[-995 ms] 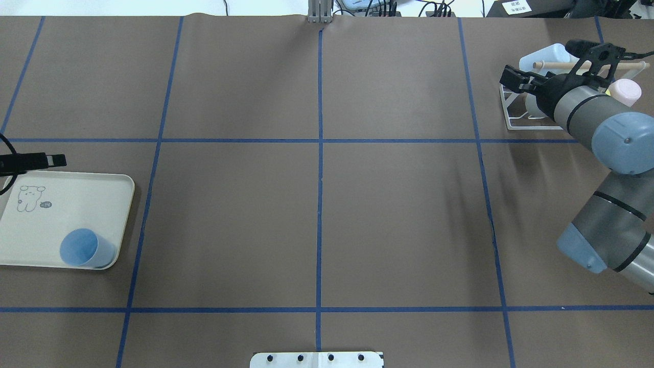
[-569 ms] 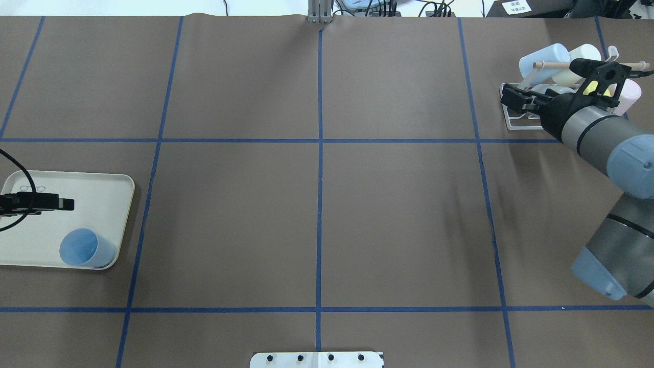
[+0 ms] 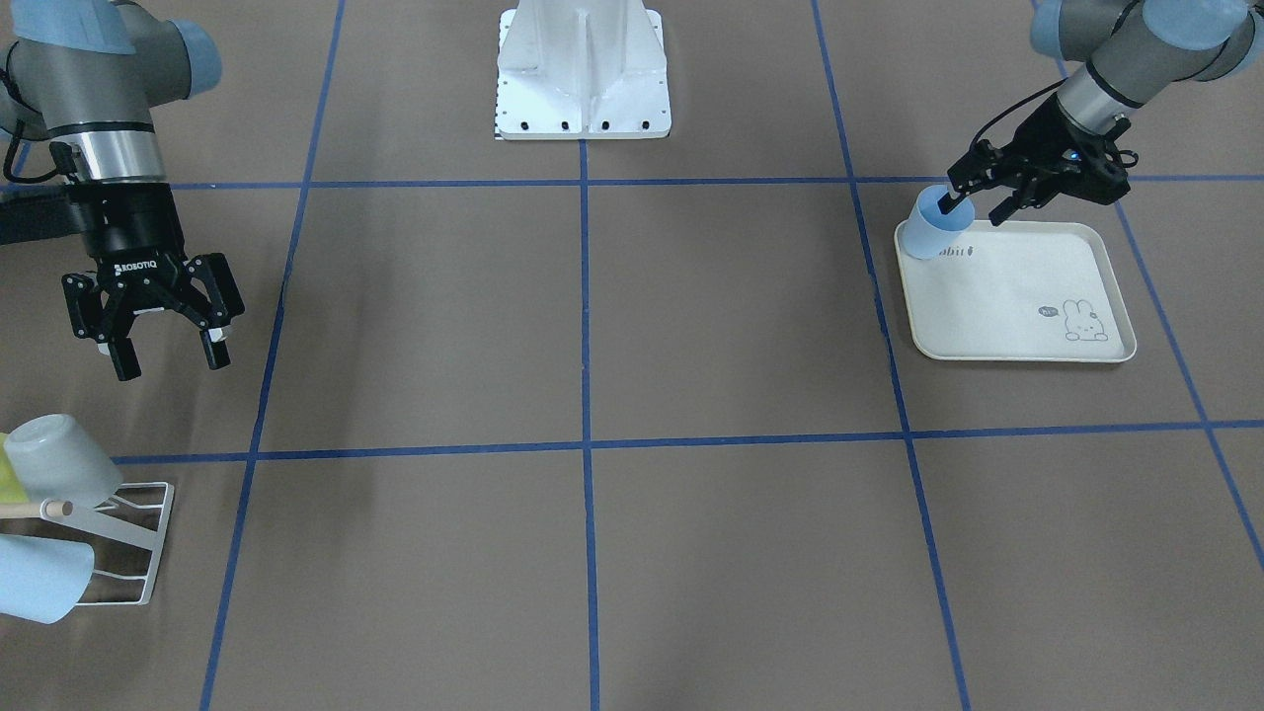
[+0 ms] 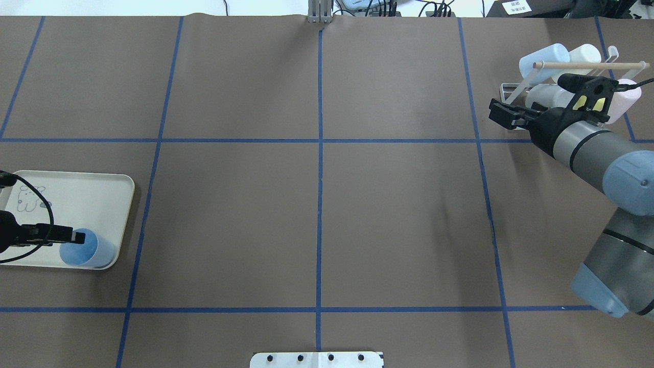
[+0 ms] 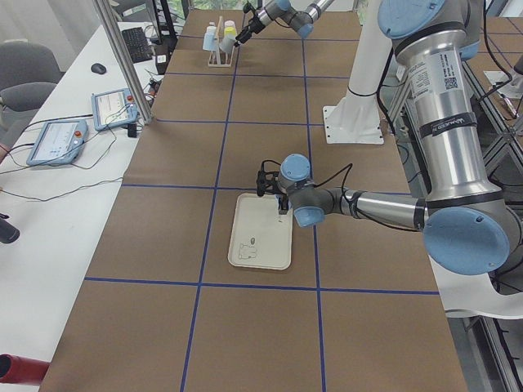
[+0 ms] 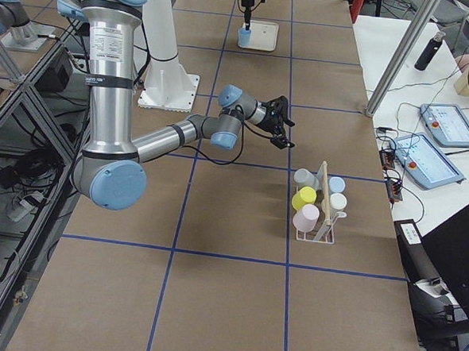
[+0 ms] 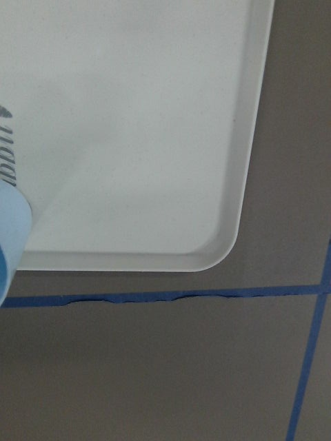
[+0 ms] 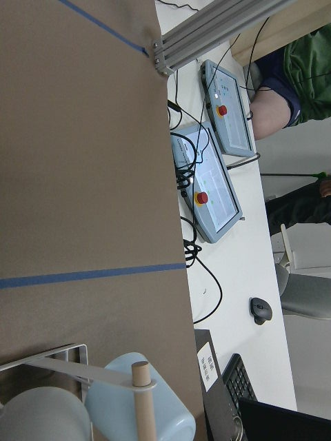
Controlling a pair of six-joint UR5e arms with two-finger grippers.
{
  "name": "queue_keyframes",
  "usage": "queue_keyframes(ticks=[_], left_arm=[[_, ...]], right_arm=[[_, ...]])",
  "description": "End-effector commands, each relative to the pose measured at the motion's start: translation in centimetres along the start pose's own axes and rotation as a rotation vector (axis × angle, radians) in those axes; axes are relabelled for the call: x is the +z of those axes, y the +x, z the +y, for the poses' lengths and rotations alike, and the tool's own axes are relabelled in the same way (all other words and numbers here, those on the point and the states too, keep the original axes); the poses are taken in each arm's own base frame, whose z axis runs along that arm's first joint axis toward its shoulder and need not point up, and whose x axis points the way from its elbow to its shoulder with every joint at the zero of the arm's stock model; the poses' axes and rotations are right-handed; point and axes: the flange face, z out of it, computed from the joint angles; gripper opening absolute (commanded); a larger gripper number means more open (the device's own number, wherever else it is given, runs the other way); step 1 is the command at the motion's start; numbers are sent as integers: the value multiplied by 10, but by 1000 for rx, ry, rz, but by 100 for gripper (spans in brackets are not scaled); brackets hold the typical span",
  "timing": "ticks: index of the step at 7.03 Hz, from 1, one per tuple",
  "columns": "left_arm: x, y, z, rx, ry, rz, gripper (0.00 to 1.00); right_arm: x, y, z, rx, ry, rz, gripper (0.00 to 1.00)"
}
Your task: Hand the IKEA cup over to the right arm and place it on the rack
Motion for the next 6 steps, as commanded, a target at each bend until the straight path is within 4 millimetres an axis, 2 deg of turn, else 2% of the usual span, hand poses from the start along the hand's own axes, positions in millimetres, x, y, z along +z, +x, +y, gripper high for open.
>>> queue_keyframes(ticks=[1, 2, 3, 4, 5, 6], left_arm=[[9, -10, 4, -8, -18, -22, 76], [11, -14, 5, -10, -20, -28, 42], [10, -11, 4, -7, -18, -23, 0], [9, -6, 3, -3, -17, -12, 0], [0, 9, 3, 10, -31, 26, 0], [-10, 27, 4, -4, -60, 71, 0]], right_arm=[[-1, -2, 1, 0, -2, -5, 100], [-1, -2, 1, 0, -3, -5, 100], [-1, -3, 3, -2, -7, -7, 100], [-2, -6, 5, 14, -9, -14, 100], [-6, -15, 12, 65, -21, -33, 100], [-17, -35, 19, 142, -39, -76, 100]])
